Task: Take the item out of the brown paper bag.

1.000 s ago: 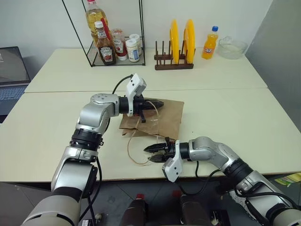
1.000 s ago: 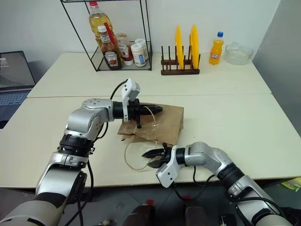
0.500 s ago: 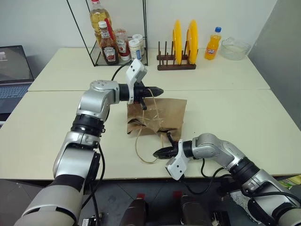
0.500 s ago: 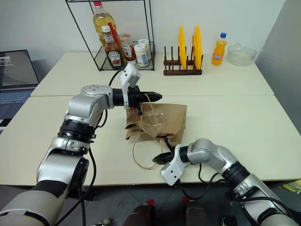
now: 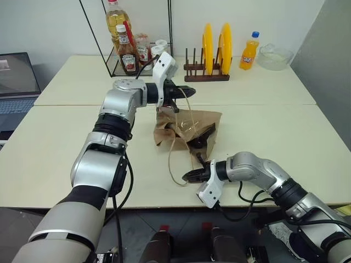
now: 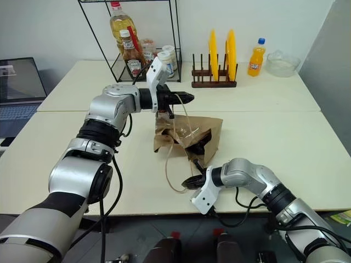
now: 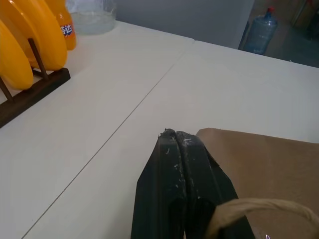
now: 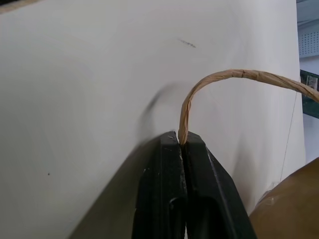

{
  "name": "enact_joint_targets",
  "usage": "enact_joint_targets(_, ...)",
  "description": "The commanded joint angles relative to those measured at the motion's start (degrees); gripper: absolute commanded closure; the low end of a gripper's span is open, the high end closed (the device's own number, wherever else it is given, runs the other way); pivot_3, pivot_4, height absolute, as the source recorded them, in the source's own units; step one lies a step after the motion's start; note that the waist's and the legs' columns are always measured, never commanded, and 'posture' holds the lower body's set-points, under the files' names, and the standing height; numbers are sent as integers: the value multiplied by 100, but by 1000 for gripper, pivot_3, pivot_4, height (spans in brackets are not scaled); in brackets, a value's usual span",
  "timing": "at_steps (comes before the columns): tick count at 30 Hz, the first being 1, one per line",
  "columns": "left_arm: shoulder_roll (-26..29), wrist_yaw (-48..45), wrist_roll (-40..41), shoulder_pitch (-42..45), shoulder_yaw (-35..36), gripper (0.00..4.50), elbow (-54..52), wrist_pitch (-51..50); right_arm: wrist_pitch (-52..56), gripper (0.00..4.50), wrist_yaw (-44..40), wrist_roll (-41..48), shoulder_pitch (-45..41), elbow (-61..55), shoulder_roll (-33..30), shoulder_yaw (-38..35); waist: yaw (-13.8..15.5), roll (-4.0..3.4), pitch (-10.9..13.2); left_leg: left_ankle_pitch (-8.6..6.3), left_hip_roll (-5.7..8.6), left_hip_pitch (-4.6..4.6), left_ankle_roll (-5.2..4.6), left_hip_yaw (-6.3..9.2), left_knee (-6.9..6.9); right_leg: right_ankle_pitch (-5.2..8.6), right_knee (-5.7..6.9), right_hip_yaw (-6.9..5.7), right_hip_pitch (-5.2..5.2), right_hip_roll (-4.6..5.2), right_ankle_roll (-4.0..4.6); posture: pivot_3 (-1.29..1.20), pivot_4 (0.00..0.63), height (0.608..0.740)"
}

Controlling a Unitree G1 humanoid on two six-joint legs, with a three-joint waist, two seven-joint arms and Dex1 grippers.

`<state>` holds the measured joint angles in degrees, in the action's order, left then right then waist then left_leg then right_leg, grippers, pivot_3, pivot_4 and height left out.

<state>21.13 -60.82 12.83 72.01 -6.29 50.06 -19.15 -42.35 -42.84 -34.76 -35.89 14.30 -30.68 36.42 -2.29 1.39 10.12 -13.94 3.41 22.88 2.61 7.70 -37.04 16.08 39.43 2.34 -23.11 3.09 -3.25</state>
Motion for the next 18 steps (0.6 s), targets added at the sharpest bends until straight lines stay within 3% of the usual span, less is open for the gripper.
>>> enact_joint_targets(1, 133, 20, 34, 493, 363, 4500, -163, 373, 72, 4489, -408, -402, 302, 445, -193, 454, -3, 0, 0, 0, -1, 0, 0, 1, 0, 0, -1, 0, -1, -1, 0, 0, 150, 740)
enact_joint_targets(9, 89, -59, -99, 635, 408, 4500, 45, 625, 108, 4489, -295, -382, 292, 494, -140, 383, -3, -2, -14, -2, 1, -56, -1, 1, 10, 1, -40, -15, 78, -3, -2, 0, 150, 740)
enact_joint_targets(13, 101, -168, -116, 549, 397, 4500, -52, 615, 525, 4489, -511, 327, 456, 130, -106, 40, 0, 0, -13, -2, 0, -65, -1, 2, 10, 2, -42, -17, 89, -3, -3, 0, 150, 740)
enact_joint_targets(18, 128, -266, -111, 446, 407, 4500, -186, 540, 1664, 3301, -1141, 1448, 992, -1273, -344, -483, 2, 1, -12, -2, -3, -61, -1, 9, 8, 2, -42, -10, 88, 0, -3, 0, 150, 740)
